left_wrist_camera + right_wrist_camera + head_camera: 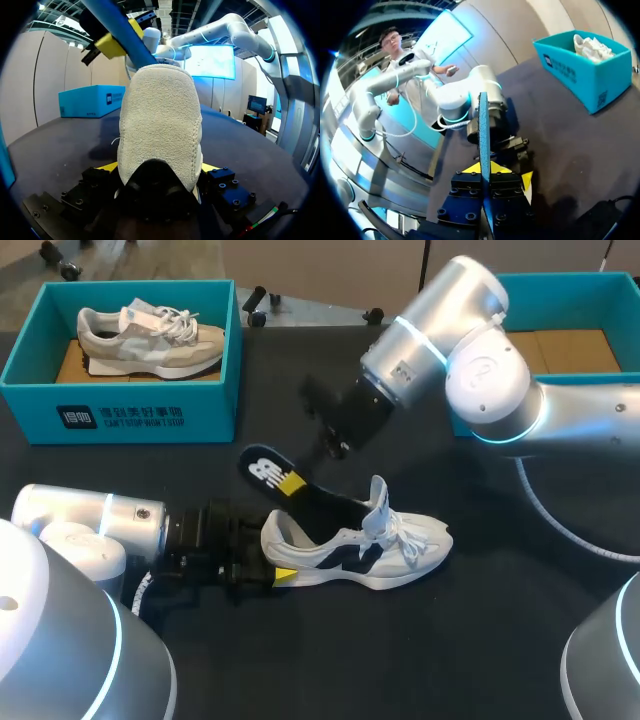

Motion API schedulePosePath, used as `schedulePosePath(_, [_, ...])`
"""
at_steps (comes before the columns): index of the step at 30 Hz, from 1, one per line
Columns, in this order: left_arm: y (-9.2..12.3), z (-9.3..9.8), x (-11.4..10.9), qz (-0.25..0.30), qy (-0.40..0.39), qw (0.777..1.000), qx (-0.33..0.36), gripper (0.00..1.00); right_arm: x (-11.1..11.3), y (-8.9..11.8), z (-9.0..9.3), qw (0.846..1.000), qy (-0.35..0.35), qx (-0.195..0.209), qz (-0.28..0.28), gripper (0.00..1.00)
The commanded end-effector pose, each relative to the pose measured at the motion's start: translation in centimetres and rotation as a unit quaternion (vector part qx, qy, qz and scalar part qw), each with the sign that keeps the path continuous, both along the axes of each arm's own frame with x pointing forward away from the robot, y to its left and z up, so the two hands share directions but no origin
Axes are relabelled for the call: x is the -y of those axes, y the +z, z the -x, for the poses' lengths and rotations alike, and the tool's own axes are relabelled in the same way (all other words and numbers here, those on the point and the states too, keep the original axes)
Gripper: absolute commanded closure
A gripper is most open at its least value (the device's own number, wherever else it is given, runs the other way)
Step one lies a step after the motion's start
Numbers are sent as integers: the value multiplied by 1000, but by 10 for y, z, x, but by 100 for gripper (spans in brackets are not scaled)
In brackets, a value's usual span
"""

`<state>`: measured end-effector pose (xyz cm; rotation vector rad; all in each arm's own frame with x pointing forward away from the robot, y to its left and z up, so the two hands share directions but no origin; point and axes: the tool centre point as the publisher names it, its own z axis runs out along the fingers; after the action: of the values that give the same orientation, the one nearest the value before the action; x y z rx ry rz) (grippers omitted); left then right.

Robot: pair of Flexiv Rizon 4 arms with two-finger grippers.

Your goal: Take the shoe out of the shoebox, open the shoe tongue, remove and reinsert the insole, then place the shoe into the shoebox

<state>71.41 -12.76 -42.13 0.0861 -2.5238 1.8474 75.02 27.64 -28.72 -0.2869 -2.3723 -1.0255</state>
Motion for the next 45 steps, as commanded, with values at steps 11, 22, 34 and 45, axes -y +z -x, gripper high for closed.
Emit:
schedulePosePath(11, [0,0,1,-1,-1,1000,0,100,-13,42,-17,992,-49,111,-44,100])
schedulePosePath(22, [0,0,1,-1,-1,1000,0,100,-20,78,-39,969,-78,214,-93,100])
schedulePosePath(34, [0,0,1,-1,-1,1000,0,100,-20,87,-43,962,-82,239,-103,100])
schedulePosePath(45, [0,0,1,-1,-1,1000,0,100,-25,108,-56,960,-73,234,-133,100])
